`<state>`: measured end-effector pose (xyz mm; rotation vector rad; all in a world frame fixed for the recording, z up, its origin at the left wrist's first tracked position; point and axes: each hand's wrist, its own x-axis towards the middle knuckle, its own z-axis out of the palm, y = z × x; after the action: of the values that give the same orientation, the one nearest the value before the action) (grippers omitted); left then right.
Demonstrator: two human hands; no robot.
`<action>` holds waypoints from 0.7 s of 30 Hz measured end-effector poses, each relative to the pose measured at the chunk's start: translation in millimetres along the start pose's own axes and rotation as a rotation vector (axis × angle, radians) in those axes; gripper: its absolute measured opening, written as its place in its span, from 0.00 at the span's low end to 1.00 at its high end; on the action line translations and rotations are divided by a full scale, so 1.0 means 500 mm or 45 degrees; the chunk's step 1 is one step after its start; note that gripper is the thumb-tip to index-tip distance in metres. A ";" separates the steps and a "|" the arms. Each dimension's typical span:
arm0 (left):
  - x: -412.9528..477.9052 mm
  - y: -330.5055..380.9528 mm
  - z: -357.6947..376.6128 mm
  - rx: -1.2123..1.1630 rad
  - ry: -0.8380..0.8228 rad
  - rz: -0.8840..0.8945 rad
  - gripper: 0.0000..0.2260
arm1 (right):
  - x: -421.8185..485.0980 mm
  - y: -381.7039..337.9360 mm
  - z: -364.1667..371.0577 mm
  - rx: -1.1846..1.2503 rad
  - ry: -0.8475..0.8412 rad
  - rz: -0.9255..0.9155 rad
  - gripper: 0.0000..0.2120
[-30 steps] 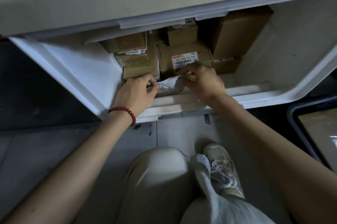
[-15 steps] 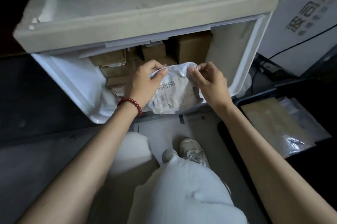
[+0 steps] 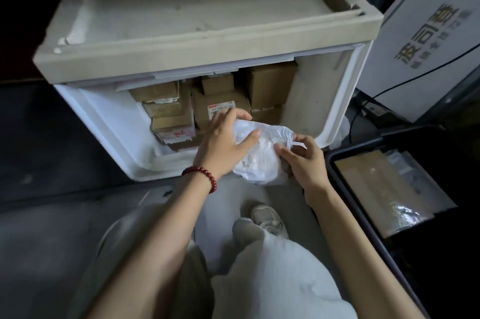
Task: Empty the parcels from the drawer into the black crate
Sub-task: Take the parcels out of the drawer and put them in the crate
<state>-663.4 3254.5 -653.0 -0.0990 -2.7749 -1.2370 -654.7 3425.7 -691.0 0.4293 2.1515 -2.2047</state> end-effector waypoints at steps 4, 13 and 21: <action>-0.002 0.006 -0.002 0.266 -0.035 0.143 0.16 | 0.012 -0.011 0.008 0.024 0.027 0.018 0.08; -0.020 0.005 -0.017 0.648 -0.312 0.377 0.37 | 0.024 -0.029 0.012 0.062 0.051 0.096 0.14; -0.063 -0.036 -0.057 0.371 -0.125 0.294 0.12 | -0.030 -0.020 0.045 0.178 -0.058 0.198 0.15</action>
<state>-631.8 3220.8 -651.0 -0.4517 -2.8890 -0.7872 -646.3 3401.5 -678.1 0.5276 1.8793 -2.2627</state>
